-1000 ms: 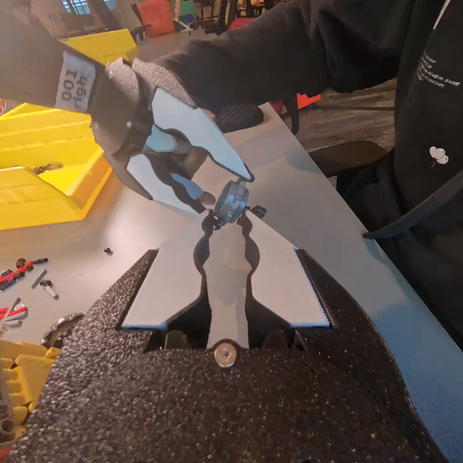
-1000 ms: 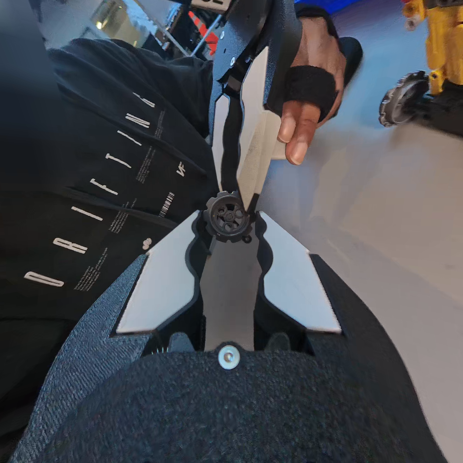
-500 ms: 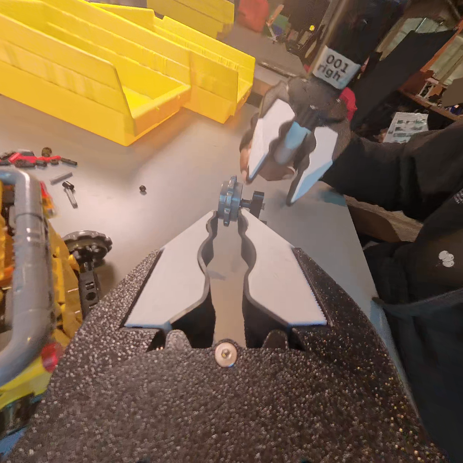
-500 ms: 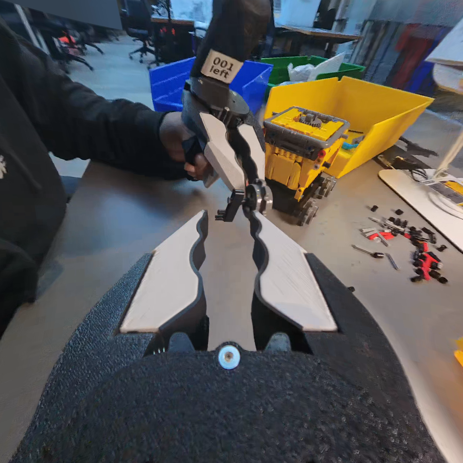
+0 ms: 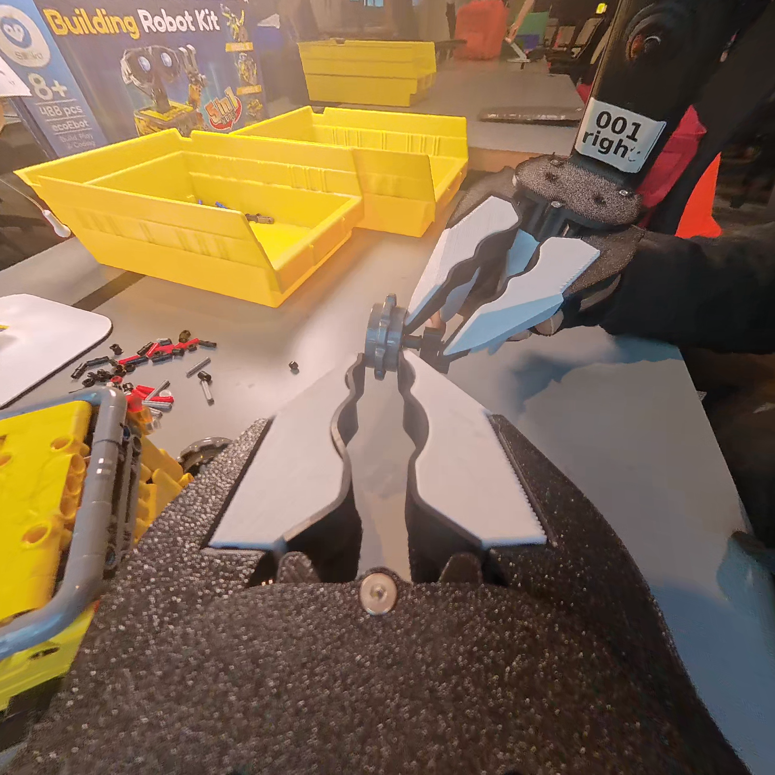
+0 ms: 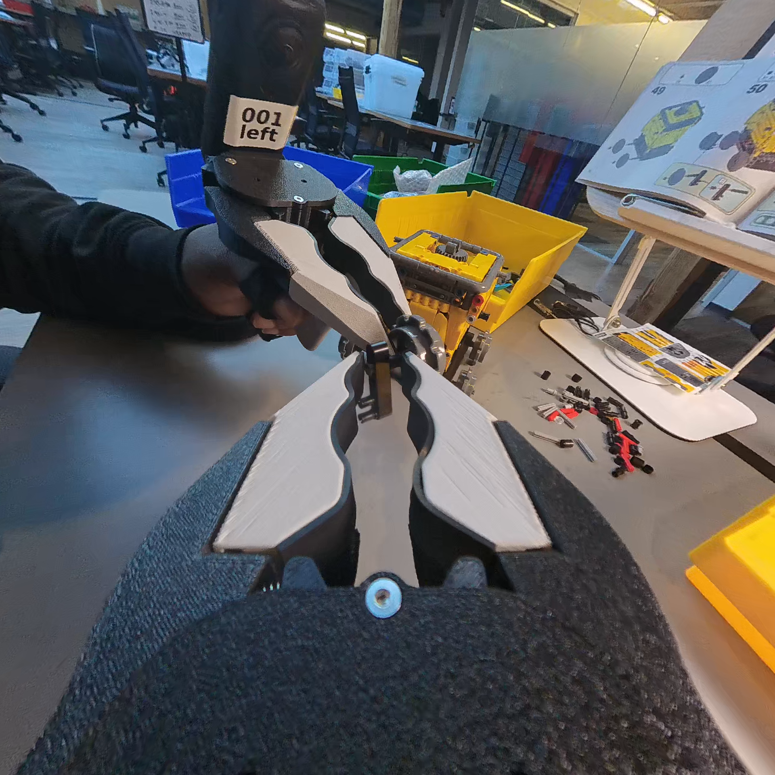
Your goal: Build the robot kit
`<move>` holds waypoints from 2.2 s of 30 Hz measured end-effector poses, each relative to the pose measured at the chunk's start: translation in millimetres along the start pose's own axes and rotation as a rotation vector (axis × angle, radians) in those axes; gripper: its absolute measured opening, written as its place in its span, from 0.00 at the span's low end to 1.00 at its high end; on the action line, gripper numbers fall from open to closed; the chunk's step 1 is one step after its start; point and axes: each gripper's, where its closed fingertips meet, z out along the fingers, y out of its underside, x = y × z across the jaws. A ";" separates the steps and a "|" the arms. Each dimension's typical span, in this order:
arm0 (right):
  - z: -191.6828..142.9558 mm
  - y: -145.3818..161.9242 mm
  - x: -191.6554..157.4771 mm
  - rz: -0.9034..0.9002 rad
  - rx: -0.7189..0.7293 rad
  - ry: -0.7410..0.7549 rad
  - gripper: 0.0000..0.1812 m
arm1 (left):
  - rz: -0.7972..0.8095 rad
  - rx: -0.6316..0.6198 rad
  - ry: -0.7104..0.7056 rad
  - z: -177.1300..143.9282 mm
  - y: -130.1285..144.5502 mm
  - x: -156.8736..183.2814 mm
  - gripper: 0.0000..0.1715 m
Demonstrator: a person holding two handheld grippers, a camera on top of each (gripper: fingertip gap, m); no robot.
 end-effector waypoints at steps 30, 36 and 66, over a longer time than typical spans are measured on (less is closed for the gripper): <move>-6.6 -26.8 -9.7 -0.148 0.137 -0.019 0.08 | 0.231 0.059 -0.090 -13.9 -24.9 10.1 0.07; -10.0 -31.1 -11.3 -0.138 0.174 -0.029 0.07 | 0.222 0.075 -0.081 -14.5 -28.8 12.9 0.07; 22.3 -29.0 15.0 -0.046 0.011 0.343 0.09 | 0.157 0.035 -0.327 -27.4 -26.8 -26.0 0.07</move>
